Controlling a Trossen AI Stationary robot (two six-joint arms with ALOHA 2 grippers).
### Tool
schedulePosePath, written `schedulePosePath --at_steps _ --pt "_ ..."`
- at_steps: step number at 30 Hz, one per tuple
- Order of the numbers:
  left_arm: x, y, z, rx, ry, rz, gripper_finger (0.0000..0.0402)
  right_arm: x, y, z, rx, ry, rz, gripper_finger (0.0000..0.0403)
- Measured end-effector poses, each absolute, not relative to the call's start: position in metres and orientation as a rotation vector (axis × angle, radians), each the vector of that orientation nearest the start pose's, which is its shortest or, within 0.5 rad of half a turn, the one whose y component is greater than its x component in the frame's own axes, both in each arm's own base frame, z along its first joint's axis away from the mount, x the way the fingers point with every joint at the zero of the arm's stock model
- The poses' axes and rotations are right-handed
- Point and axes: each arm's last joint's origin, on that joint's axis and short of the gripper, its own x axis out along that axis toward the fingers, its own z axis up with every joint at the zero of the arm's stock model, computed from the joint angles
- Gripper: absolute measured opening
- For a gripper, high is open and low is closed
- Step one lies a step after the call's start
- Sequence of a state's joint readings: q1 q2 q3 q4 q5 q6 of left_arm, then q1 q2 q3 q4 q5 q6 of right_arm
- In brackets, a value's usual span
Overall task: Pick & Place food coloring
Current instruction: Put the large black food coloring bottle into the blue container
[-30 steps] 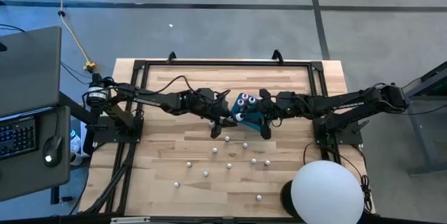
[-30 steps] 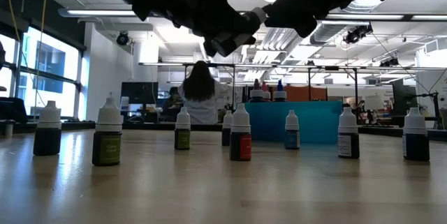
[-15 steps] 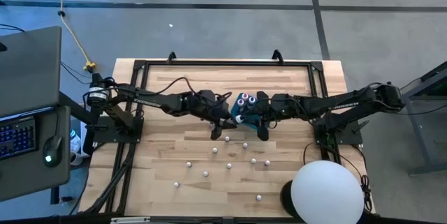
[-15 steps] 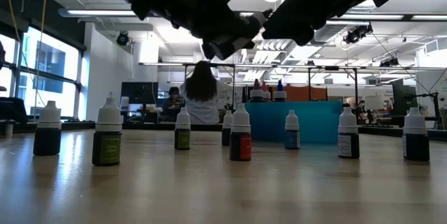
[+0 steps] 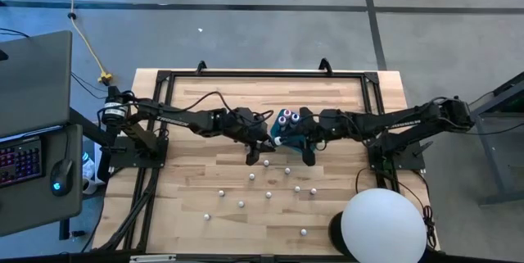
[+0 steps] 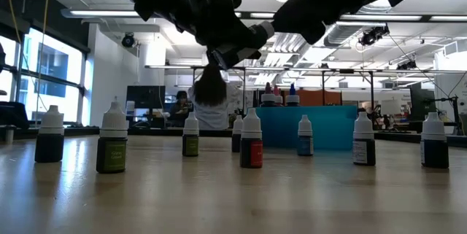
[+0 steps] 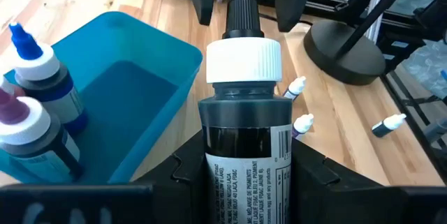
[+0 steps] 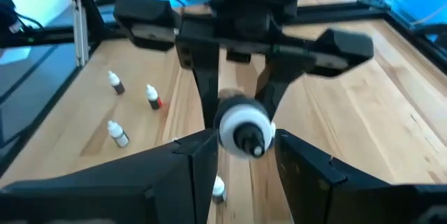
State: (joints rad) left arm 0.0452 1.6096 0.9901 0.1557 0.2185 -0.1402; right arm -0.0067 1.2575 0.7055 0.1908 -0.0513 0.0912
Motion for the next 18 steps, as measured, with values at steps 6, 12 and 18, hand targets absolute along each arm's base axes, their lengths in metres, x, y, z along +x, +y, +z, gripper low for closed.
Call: schedulePosePath --at_steps 6,12,18 --pt "0.3519 0.0096 0.2341 -0.194 0.435 -0.141 0.0124 0.2698 -0.0001 0.2449 0.1 0.343 0.035 0.0133" --pt "0.3519 0.0096 0.2342 -0.194 0.435 -0.142 0.0124 0.2699 -0.0004 0.245 0.09 0.341 0.028 0.013" --pt "0.3524 0.0098 0.2352 -0.192 0.422 -0.143 0.0124 0.2699 -0.0007 0.2453 0.087 0.339 0.025 0.0099"
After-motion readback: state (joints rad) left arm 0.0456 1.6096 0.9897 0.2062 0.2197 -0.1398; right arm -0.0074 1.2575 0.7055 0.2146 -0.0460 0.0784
